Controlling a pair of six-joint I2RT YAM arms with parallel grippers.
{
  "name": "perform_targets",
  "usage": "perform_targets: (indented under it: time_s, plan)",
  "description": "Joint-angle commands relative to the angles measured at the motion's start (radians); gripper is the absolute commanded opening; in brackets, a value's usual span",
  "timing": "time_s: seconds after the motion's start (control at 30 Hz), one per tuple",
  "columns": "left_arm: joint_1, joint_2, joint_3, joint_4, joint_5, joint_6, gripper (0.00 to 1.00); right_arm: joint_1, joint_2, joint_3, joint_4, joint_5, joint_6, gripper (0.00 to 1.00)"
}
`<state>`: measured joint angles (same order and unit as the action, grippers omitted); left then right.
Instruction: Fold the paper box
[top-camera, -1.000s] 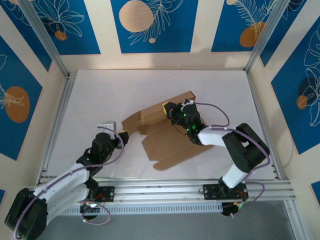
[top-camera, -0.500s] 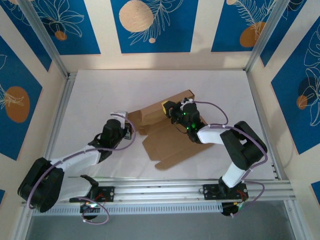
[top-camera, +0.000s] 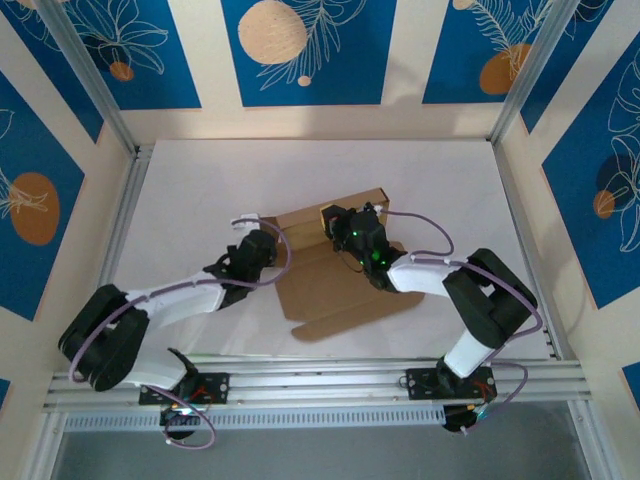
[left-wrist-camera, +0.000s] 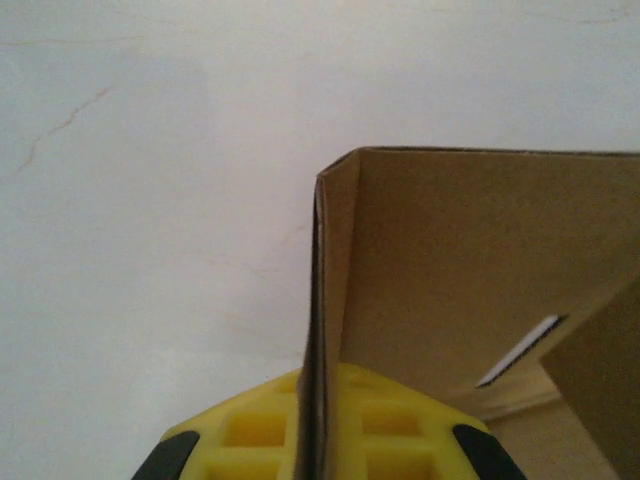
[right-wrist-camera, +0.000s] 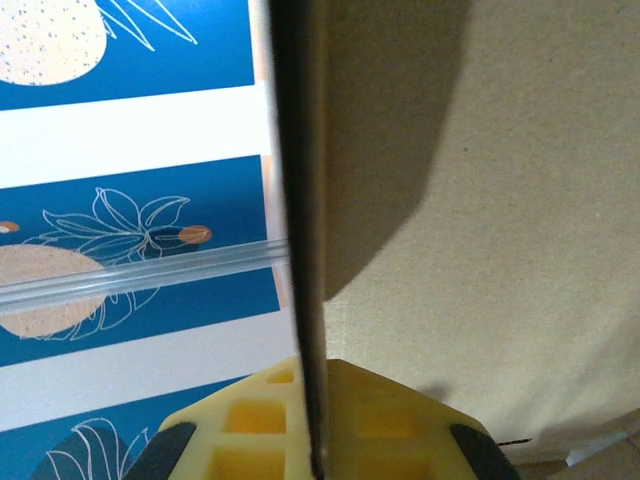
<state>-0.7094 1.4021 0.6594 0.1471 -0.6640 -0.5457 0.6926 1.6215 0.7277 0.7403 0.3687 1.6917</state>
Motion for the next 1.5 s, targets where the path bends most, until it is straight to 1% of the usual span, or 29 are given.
perform_targets:
  time_s: [0.0, 0.13, 0.2, 0.3, 0.33, 0.4, 0.47, 0.57, 0.63, 0.73, 0.87, 0.93, 0.97, 1.07, 1.1, 1.13, 1.2, 1.27, 1.37, 1.47]
  plan:
    - [-0.039, 0.032, 0.059, 0.074, -0.003, -0.042, 0.00, 0.054, 0.015, -0.023, -0.254, -0.081, 0.009, 0.04]
    - [-0.039, -0.003, -0.031, 0.257, 0.171, -0.004, 0.00, 0.013, -0.010, -0.031, -0.277, -0.094, -0.012, 0.04]
    - [-0.040, -0.034, -0.086, 0.337, 0.278, 0.047, 0.11, -0.012, -0.015, -0.033, -0.276, -0.119, -0.030, 0.04]
    - [-0.039, -0.095, -0.168, 0.415, 0.385, 0.068, 0.23, -0.046, -0.013, -0.033, -0.278, -0.147, -0.050, 0.03]
    - [-0.039, -0.118, -0.188, 0.427, 0.405, 0.073, 0.27, -0.054, -0.012, -0.033, -0.280, -0.153, -0.057, 0.03]
    - [-0.039, -0.172, -0.219, 0.408, 0.434, 0.084, 0.37, -0.074, -0.008, -0.036, -0.283, -0.171, -0.063, 0.02]
    - [-0.039, -0.244, -0.234, 0.356, 0.429, 0.105, 0.47, -0.097, 0.002, -0.034, -0.276, -0.202, -0.082, 0.02]
    - [-0.038, -0.375, -0.254, 0.263, 0.357, 0.143, 0.60, -0.144, 0.009, -0.016, -0.304, -0.264, -0.127, 0.01]
    - [-0.036, -0.459, -0.246, 0.186, 0.317, 0.198, 0.64, -0.179, 0.008, -0.013, -0.314, -0.302, -0.164, 0.00]
    - [-0.033, -0.562, -0.218, 0.072, 0.294, 0.291, 0.67, -0.229, 0.017, 0.003, -0.326, -0.393, -0.214, 0.00]
    - [-0.004, -0.638, -0.164, -0.124, 0.187, 0.344, 0.67, -0.279, 0.033, 0.029, -0.341, -0.507, -0.272, 0.00]
    - [0.041, -0.647, -0.161, -0.185, 0.134, 0.325, 0.65, -0.295, 0.041, 0.041, -0.349, -0.549, -0.296, 0.00]
    - [0.087, -0.637, -0.163, -0.204, 0.147, 0.293, 0.63, -0.300, 0.045, 0.046, -0.348, -0.566, -0.301, 0.00]
    - [0.228, -0.527, -0.152, -0.227, 0.309, 0.182, 0.62, -0.309, 0.048, 0.045, -0.329, -0.590, -0.298, 0.00]
    - [0.248, -0.478, -0.148, -0.226, 0.346, 0.162, 0.61, -0.310, 0.045, 0.039, -0.311, -0.590, -0.293, 0.00]
    - [0.255, -0.440, -0.148, -0.212, 0.377, 0.160, 0.62, -0.311, 0.042, 0.034, -0.300, -0.588, -0.285, 0.00]
    - [0.259, -0.345, -0.138, -0.174, 0.470, 0.158, 0.61, -0.314, 0.035, 0.027, -0.273, -0.587, -0.268, 0.00]
    - [0.260, -0.283, -0.136, -0.132, 0.558, 0.134, 0.62, -0.317, 0.028, 0.021, -0.251, -0.593, -0.249, 0.00]
    - [0.257, -0.236, -0.167, -0.018, 0.669, 0.106, 0.63, -0.318, 0.014, 0.026, -0.244, -0.602, -0.211, 0.00]
    - [0.250, -0.202, -0.191, 0.079, 0.771, 0.117, 0.64, -0.317, -0.003, 0.029, -0.237, -0.600, -0.174, 0.00]
